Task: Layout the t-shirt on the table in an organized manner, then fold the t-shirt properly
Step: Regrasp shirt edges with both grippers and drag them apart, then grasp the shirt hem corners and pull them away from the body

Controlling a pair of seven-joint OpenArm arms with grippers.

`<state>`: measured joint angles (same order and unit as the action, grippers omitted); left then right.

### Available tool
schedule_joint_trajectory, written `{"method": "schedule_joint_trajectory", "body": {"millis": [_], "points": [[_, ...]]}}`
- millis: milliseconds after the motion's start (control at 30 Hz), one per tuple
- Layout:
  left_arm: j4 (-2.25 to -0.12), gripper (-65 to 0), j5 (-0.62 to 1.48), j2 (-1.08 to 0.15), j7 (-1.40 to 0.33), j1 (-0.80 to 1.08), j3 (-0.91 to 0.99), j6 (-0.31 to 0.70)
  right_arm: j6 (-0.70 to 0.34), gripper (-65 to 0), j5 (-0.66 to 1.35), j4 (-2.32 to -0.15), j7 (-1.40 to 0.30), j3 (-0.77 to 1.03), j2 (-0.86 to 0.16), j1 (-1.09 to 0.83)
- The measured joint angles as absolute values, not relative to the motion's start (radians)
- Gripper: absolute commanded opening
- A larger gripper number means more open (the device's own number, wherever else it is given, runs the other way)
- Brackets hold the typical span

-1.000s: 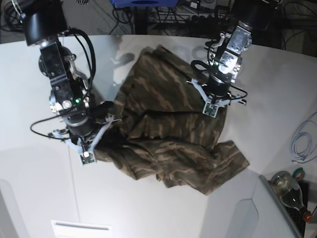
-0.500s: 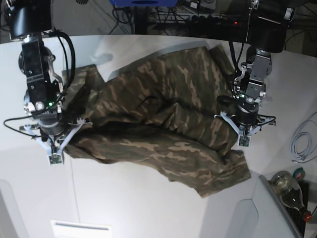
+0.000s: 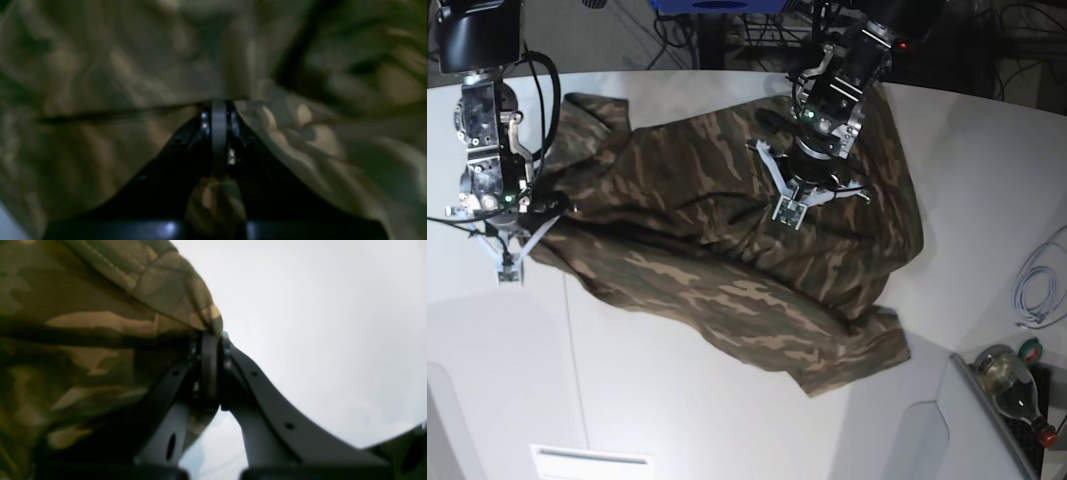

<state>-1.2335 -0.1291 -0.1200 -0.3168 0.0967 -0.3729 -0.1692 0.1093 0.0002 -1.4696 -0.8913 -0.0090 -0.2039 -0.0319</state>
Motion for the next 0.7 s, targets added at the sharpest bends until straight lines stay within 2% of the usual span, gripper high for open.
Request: {"method": "schedule_joint_trajectory", "body": {"millis": [133,200,267,333,400,533,700], "points": [[-1.228,-65.0,-0.189,-0.162,-0.307,0.103,-0.245,-0.156,0.105,-63.2,0.016,-1.502,-0.889,-0.015,-0.183,-0.098],[-1.220,-65.0,-0.211,-0.197,-0.332,0.088,-0.194,-0.152,0.085,-58.5,0.010,-1.538,-0.889,-0.060,-0.146,-0.140],[-1.203,-65.0,-0.225,-0.219,-0.393,0.051,-0.153,-0.168,0.028,-46.1,0.019,-1.589,-0.902,-0.119,-0.096,-0.174],[-1.203,-65.0,-0.225,-0.243,-0.384,0.017,-0.137,-0.167,0.017,-33.2,0.016,-1.675,-0.888,-0.150,-0.073,-0.200],[-1.204,-65.0,-0.224,-0.268,-0.385,-0.014,-0.134,-0.169,0.025,-24.8,-0.002,-1.776,-0.886,-0.158,-0.066,-0.228],[-1.261,-65.0,-0.214,-0.276,-0.390,-0.021,-0.135,-0.168,0.027,-25.2,-0.001,-1.856,-0.886,-0.155,-0.060,-0.182],[-1.410,-65.0,-0.216,-0.249,-0.378,0.099,-0.094,-0.171,0.017,-24.6,-0.002,-1.576,-0.839,-0.226,-0.027,0.055]]}}
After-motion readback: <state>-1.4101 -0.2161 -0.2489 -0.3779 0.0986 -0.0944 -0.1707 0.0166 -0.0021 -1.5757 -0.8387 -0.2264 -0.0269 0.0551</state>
